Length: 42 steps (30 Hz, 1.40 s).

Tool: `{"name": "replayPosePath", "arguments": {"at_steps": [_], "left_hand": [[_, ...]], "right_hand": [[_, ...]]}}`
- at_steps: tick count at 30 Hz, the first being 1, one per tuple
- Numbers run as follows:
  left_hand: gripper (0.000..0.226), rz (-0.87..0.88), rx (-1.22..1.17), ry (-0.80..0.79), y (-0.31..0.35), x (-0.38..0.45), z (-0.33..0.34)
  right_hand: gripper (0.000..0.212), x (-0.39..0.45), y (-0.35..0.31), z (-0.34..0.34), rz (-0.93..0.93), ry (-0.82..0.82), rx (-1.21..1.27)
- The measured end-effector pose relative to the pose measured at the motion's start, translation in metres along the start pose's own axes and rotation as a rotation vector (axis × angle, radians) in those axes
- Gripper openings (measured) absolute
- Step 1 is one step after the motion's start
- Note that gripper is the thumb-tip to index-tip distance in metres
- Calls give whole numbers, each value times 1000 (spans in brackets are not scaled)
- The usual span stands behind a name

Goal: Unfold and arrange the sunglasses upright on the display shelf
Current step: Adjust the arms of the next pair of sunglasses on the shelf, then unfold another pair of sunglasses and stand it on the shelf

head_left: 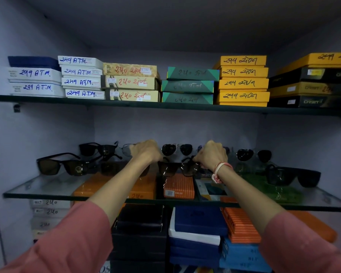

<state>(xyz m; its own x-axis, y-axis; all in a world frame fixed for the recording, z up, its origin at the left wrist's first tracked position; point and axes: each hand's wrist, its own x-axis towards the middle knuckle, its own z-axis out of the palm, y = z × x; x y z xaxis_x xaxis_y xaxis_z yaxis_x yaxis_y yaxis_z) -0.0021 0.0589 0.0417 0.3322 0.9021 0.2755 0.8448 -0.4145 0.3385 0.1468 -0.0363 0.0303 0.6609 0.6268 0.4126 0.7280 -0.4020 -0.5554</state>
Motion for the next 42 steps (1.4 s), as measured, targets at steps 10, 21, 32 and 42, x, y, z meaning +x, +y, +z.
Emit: {"name": "replayPosePath", "arguments": {"at_steps": [10,21,32,42], "left_hand": [[41,61,-5,79,9,7,-5],[37,195,-112,52,41,-1,7],[41,363,-392,17,61,-13,-3],[34,209,-706,-226,65,-19,1]], "right_hand": [[32,21,31,-23,-31,58,-52],[36,21,70,-38,86,-313,-16],[25,10,76,-73,-104,111,164],[29,-2,72,-80,-248,206,209]]}}
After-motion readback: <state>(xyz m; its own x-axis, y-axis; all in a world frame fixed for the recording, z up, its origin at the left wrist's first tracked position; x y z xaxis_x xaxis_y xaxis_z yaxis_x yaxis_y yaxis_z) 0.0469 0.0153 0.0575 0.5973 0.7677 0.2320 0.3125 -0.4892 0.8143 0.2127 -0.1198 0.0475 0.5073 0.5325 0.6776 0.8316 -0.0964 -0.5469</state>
